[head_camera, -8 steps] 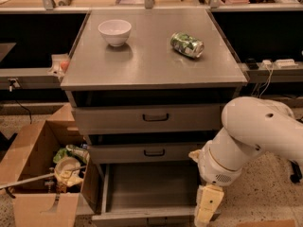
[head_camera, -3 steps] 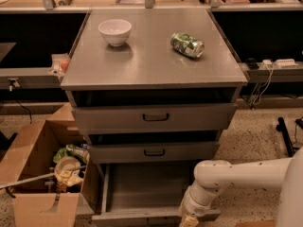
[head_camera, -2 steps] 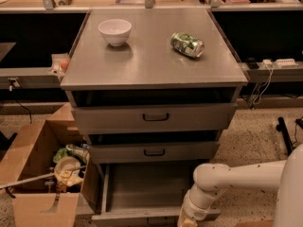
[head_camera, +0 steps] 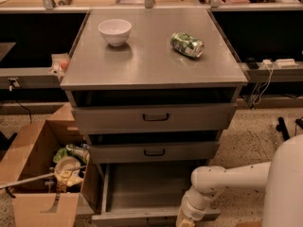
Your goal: Close bottom drawer
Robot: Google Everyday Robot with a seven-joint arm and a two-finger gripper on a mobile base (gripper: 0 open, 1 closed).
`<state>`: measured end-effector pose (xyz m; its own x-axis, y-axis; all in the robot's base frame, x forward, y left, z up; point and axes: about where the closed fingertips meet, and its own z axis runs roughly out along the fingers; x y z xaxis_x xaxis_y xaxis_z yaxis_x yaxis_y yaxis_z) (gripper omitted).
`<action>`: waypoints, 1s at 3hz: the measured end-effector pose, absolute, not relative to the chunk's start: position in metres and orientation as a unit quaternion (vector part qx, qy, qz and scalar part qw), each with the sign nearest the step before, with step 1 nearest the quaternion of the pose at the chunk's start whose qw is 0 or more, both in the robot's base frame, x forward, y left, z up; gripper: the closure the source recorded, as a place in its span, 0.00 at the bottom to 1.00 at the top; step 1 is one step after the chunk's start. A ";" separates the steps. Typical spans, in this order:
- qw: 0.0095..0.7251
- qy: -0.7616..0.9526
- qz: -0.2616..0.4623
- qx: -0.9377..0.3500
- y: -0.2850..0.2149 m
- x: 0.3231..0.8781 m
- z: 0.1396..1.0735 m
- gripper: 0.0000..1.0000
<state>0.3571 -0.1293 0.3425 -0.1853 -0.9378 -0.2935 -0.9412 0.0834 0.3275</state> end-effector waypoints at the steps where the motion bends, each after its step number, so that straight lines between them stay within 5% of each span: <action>1: 0.017 0.731 0.203 -0.652 -0.136 0.369 0.287 1.00; 3: 0.076 0.731 0.177 -0.654 -0.160 0.382 0.183 1.00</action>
Offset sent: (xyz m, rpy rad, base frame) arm 0.0291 -0.0374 -0.1846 0.0114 -0.1985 0.0019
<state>0.3824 -0.1598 0.1833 -0.1321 -0.9300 -0.3429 -0.9838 0.0807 0.1603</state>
